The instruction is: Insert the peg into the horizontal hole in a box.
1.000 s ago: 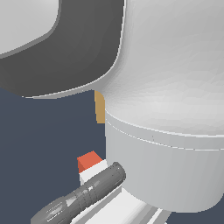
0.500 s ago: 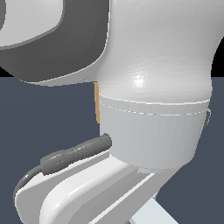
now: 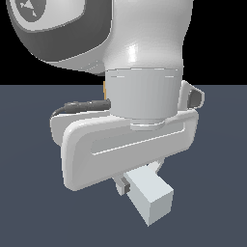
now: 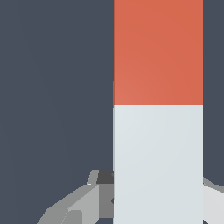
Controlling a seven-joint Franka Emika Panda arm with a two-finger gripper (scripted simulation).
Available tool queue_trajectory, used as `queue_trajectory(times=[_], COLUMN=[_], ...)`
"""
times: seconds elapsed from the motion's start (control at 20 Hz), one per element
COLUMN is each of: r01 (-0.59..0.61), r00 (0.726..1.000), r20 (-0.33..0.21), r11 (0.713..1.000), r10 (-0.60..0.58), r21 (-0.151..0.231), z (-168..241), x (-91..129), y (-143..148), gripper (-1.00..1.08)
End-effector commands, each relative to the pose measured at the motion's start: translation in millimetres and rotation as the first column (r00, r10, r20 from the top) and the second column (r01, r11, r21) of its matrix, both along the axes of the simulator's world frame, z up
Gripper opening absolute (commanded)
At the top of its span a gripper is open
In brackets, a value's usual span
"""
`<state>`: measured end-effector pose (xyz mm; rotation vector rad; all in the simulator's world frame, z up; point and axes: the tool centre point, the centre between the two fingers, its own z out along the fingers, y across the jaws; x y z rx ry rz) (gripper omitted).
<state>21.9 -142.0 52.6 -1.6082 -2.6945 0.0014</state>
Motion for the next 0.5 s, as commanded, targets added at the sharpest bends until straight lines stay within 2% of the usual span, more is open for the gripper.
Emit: queue_trajectory(times=[0.0,0.45], r01=[0.042,0.185], r00=[0.999,0.983], r20=[0.003,0.004], r11=[0.999,0.983], r10=[-0.042,-0.185], r21=[0.0,0.0], z=[9.8,38.2], x=[-0.6,1.5], y=[18.0,79.7], gripper=[-1.0,-1.0])
